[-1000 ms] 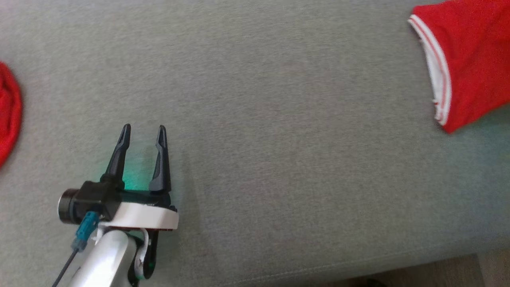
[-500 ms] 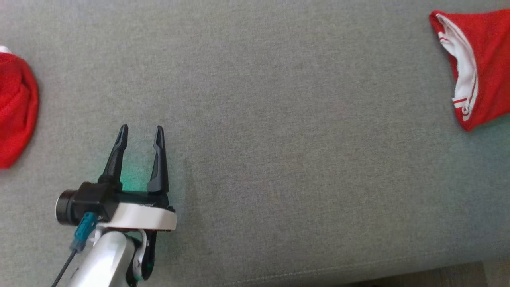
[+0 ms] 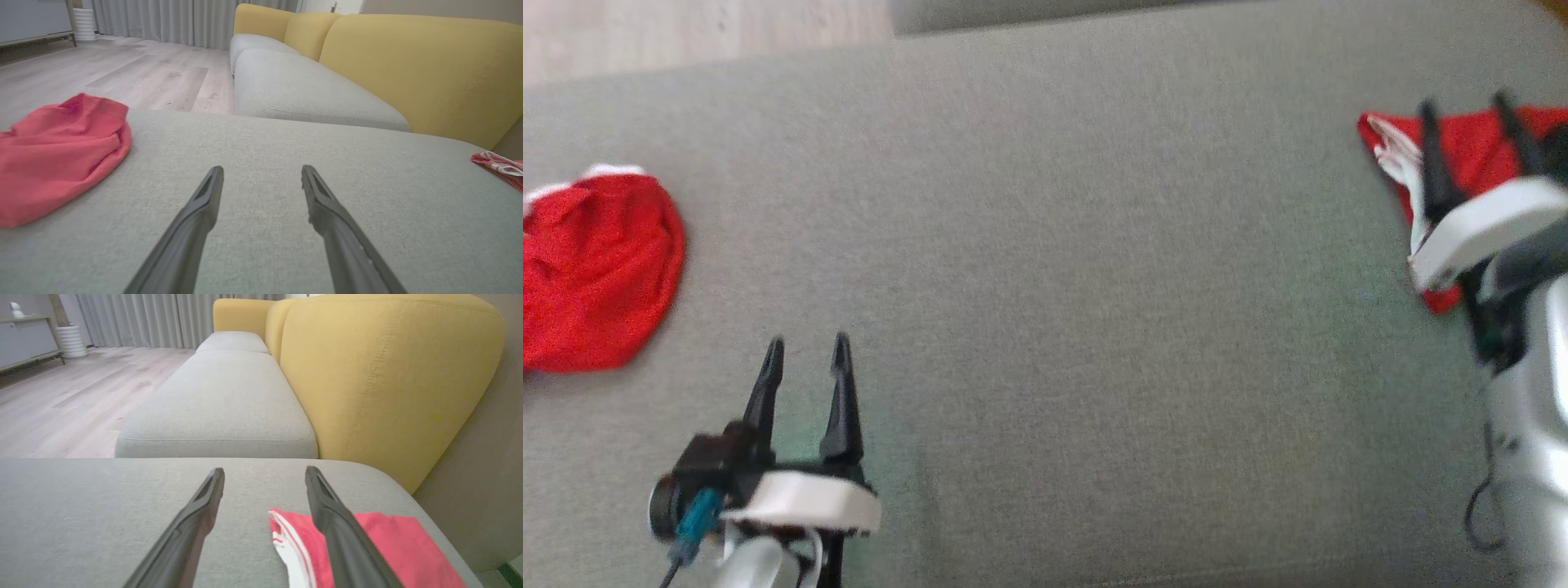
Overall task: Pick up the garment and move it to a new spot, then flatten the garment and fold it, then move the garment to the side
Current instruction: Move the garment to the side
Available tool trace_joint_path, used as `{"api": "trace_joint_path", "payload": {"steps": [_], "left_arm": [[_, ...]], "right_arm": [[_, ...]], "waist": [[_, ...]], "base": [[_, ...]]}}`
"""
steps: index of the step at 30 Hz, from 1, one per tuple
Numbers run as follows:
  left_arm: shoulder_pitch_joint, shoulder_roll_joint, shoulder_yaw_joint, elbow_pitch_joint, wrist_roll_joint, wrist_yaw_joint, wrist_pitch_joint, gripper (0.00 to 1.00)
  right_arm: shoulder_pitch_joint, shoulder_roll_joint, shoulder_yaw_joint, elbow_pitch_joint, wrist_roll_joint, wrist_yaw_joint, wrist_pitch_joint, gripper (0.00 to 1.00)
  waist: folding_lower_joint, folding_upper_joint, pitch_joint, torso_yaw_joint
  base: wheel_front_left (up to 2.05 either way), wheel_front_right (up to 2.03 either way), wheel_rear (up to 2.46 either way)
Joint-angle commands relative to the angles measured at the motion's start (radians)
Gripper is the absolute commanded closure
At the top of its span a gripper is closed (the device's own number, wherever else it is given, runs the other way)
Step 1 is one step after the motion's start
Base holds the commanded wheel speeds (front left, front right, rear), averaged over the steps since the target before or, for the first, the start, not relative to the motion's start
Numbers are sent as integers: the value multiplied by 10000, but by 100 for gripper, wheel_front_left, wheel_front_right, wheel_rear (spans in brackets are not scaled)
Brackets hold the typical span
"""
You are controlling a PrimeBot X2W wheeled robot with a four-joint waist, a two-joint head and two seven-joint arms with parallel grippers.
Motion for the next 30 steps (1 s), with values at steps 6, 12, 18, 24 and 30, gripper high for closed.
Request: {"api": "trace_joint_path", "payload": {"steps": [6,12,18,24,30], "left_arm": [[876,204,762,-61,-391,119,-194,0],[1623,282,909,-30,-523,177,-229,0],[1954,269,793,-110,-502,191,-234,0],[2206,171,575,-36,-458,175,-240,0],[2304,148,435,-53,-436,202,-201,0]], "right_arm": [[1717,815,610,-1108,-245,37,-888,0],[3522,1475,526,-1968,-826,37,-1308,0],[4890,1713,739,-2722,-903,37,-1517,0],[6189,1725,846,-3158,17,37,-1862,0],[6493,1727,1160,-3123,118,37,-1949,0]], "waist": [[2,0,-1480,714],[2,0,-2011,1146],[2,0,-2248,1383],[2,0,-2494,1451],[2,0,-2588,1416]], "base": [[0,0,0],[0,0,0],[0,0,0],[0,0,0],[0,0,0]]}}
